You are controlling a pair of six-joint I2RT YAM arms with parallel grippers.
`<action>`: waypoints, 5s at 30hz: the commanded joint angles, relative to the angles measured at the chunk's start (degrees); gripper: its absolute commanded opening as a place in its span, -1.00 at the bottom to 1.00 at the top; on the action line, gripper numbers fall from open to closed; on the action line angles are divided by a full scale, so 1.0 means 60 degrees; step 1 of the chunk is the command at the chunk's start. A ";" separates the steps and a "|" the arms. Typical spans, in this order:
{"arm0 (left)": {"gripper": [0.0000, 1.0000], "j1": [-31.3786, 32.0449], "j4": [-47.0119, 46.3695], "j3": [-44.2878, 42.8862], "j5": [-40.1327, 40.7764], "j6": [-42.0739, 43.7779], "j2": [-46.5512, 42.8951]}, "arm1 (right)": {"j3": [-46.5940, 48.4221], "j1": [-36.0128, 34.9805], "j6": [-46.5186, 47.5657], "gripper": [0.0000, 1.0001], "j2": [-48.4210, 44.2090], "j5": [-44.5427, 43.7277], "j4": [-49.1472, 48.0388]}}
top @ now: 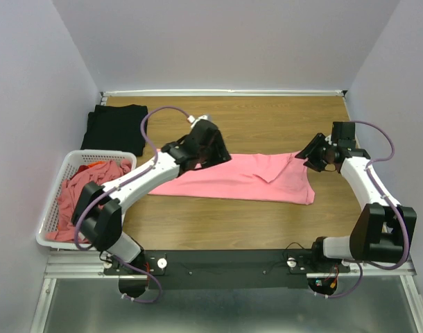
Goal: Fold and stack the t-shirts
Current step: Fold the tshirt
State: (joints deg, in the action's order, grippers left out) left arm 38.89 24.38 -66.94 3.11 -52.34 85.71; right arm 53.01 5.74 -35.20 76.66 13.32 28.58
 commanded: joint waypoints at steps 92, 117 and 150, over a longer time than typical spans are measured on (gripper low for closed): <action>-1.00 0.2014 -0.0929 -0.4210 -0.1032 -0.2029 0.6310 | 0.1916 -0.0004 -0.0418 -0.39 0.4537 0.0783 -0.1965; -1.00 0.1647 -0.0343 -0.3566 -0.1134 -0.1078 0.5315 | -0.0075 -0.0004 -0.0432 -0.99 0.1638 -0.0155 -0.1511; -0.36 0.1677 -0.0446 -0.2584 -0.1165 -0.0696 0.4658 | -0.1542 -0.0004 0.0007 -0.37 0.0730 -0.0477 -0.1073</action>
State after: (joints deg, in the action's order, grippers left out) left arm 48.75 21.17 -83.79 -4.64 -57.60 117.91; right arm 42.76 5.72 -36.49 83.42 12.53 20.03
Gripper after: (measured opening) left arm 0.226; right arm 0.224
